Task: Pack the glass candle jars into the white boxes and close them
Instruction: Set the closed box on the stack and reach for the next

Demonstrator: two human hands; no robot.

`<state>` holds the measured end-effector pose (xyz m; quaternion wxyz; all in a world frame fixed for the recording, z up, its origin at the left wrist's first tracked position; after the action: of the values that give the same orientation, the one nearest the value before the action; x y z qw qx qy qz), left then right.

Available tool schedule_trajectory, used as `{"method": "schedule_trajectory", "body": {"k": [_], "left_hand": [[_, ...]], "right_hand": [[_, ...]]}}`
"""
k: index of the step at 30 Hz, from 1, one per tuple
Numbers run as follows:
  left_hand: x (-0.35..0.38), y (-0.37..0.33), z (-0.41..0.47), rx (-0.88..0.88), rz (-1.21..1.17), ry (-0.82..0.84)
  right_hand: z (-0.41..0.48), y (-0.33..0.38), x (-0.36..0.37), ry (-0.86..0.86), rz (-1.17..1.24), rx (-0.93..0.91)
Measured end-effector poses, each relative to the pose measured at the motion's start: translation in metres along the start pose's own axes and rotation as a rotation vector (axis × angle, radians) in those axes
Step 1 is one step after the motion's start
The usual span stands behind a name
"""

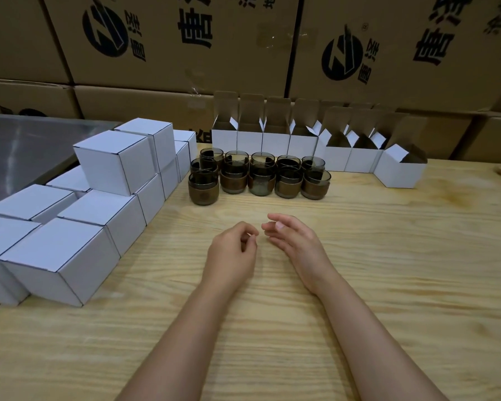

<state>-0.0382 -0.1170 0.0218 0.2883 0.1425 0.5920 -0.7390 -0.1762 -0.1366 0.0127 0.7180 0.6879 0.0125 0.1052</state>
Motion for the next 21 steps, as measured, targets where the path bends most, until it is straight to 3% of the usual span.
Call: {"method": "schedule_trajectory", "body": {"k": [6,13,21], "left_hand": [[0.004,-0.003,0.005,0.020,0.095,-0.002],[0.005,-0.002,0.005,0.028,0.132,0.009],[0.006,0.000,0.006,0.049,0.118,-0.018]], "right_hand": [[0.018,-0.002,-0.028,-0.116,-0.193,0.069],[0.078,0.051,-0.173,-0.619,-0.607,0.064],[0.126,0.085,-0.291,-0.822,-0.886,0.098]]}}
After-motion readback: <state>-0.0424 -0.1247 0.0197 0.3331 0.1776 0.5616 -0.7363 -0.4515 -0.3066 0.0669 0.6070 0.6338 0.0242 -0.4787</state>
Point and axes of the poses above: each hand's wrist, its own z-axis towards the middle knuckle, its own x-axis out of the palm, y = z × x, the point moved 8 cm from there along z, towards the middle knuckle, and after that the axes turned 2 degrees about z, right-handed, at the moved point
